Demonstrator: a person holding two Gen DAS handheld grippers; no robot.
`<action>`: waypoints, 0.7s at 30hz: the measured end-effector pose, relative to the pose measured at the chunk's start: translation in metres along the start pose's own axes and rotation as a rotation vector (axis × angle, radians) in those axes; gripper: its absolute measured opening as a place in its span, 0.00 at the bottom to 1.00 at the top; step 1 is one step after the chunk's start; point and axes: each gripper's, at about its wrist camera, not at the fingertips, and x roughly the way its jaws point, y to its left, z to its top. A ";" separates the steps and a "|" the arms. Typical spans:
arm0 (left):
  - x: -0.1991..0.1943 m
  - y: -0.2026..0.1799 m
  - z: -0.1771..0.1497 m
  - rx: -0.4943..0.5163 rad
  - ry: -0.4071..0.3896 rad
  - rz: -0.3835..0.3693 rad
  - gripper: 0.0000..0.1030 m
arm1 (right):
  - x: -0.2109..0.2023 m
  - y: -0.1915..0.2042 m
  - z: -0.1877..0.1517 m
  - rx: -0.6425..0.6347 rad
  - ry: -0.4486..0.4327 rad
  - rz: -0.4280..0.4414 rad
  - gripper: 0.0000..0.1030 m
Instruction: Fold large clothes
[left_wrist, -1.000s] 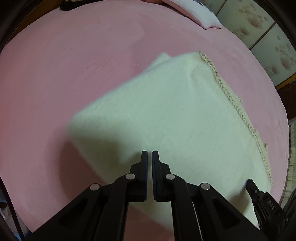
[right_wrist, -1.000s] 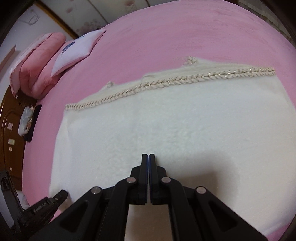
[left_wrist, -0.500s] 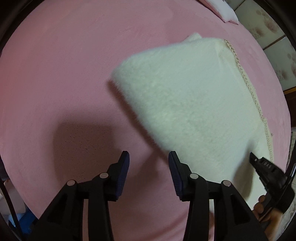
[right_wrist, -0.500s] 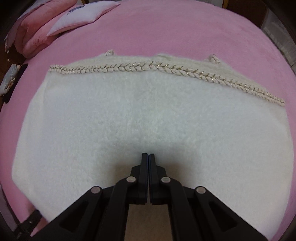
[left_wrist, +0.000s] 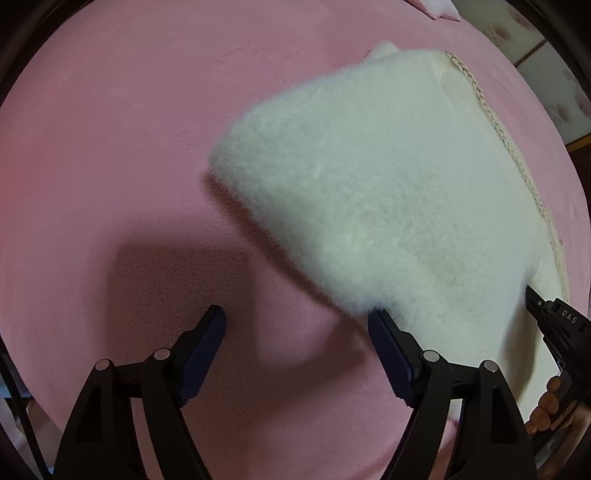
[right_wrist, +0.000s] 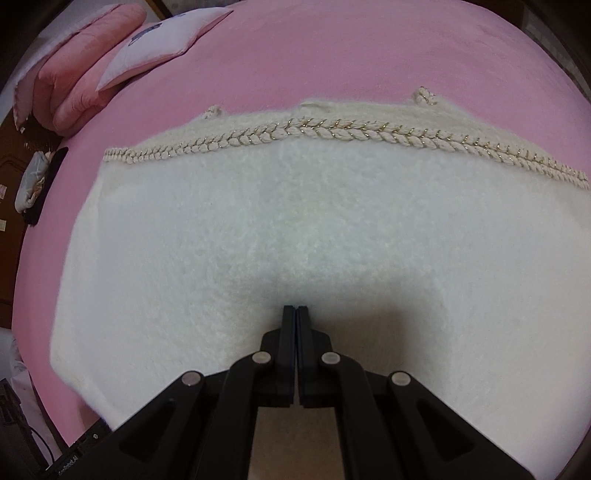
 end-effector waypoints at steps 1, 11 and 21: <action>0.002 0.002 0.002 0.008 0.004 -0.010 0.78 | -0.002 0.001 -0.002 0.001 -0.003 -0.003 0.00; -0.007 0.071 0.023 -0.018 0.074 -0.428 0.84 | 0.003 0.011 -0.002 0.031 -0.005 -0.030 0.00; 0.028 0.082 0.071 -0.121 0.020 -0.608 0.84 | 0.007 0.017 -0.001 0.076 -0.021 -0.032 0.00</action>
